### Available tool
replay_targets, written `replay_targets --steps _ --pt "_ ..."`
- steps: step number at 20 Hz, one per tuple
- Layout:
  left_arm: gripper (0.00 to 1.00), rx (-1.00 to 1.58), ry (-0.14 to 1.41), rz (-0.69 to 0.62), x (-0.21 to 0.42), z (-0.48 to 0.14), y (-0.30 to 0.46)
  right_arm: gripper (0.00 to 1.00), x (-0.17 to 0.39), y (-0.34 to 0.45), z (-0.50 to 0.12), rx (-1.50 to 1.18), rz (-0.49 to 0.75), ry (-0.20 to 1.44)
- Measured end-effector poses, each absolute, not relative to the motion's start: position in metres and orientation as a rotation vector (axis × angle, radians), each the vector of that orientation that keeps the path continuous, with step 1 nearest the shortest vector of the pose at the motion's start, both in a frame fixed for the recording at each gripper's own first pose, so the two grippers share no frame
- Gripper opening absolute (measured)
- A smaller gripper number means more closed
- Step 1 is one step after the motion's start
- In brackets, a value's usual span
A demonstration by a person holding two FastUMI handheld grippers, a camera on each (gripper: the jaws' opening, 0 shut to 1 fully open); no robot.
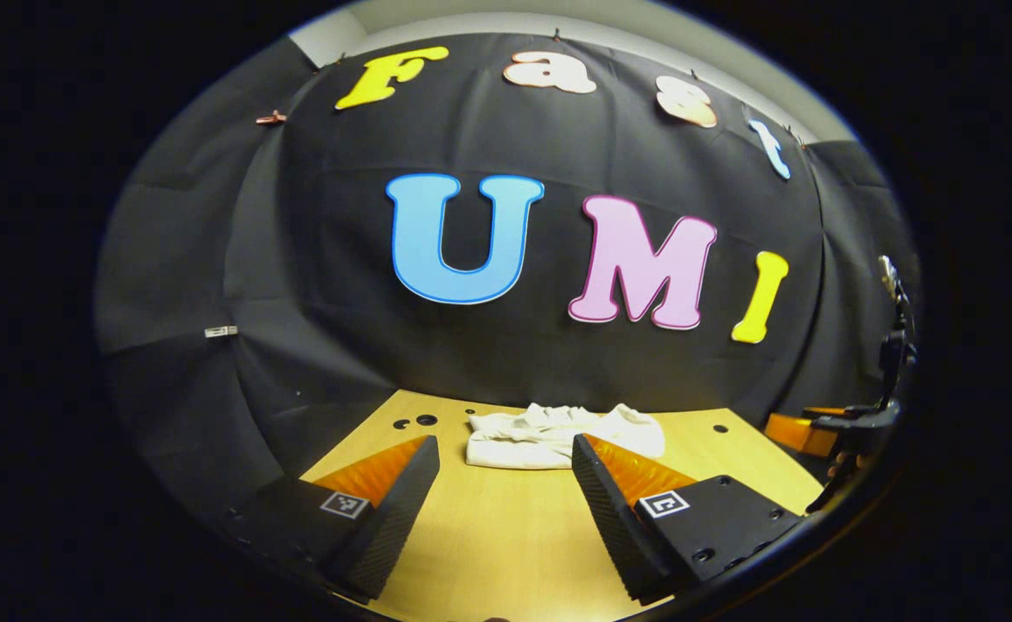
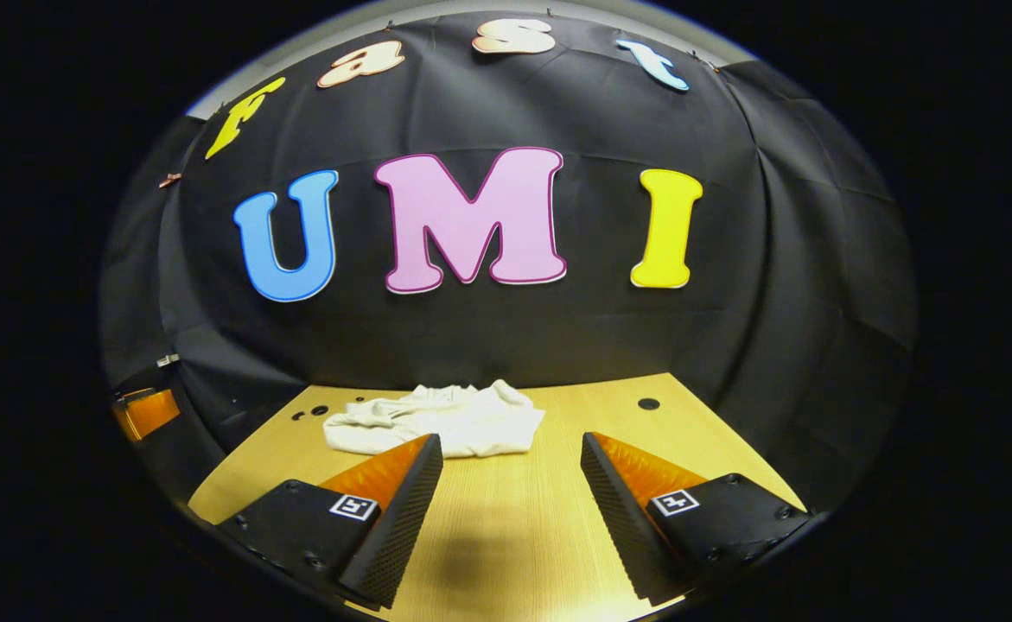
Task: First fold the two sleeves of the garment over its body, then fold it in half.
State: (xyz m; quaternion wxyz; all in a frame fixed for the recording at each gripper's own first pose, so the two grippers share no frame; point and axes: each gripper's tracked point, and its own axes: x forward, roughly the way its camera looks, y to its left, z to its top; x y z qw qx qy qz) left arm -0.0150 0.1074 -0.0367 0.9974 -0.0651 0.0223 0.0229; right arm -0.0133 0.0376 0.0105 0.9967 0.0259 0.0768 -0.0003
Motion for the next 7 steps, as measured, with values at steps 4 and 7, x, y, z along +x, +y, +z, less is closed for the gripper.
replay_targets --steps 4,7 --pt "0.97 -0.175 0.05 0.074 -0.072 -0.042 0.107 0.98 -0.074 0.048 0.009 0.035 0.031 0.149" --pt "0.96 -0.125 0.046 0.085 -0.106 -0.048 0.105 0.98 -0.109 0.052 0.001 0.041 0.049 0.168"
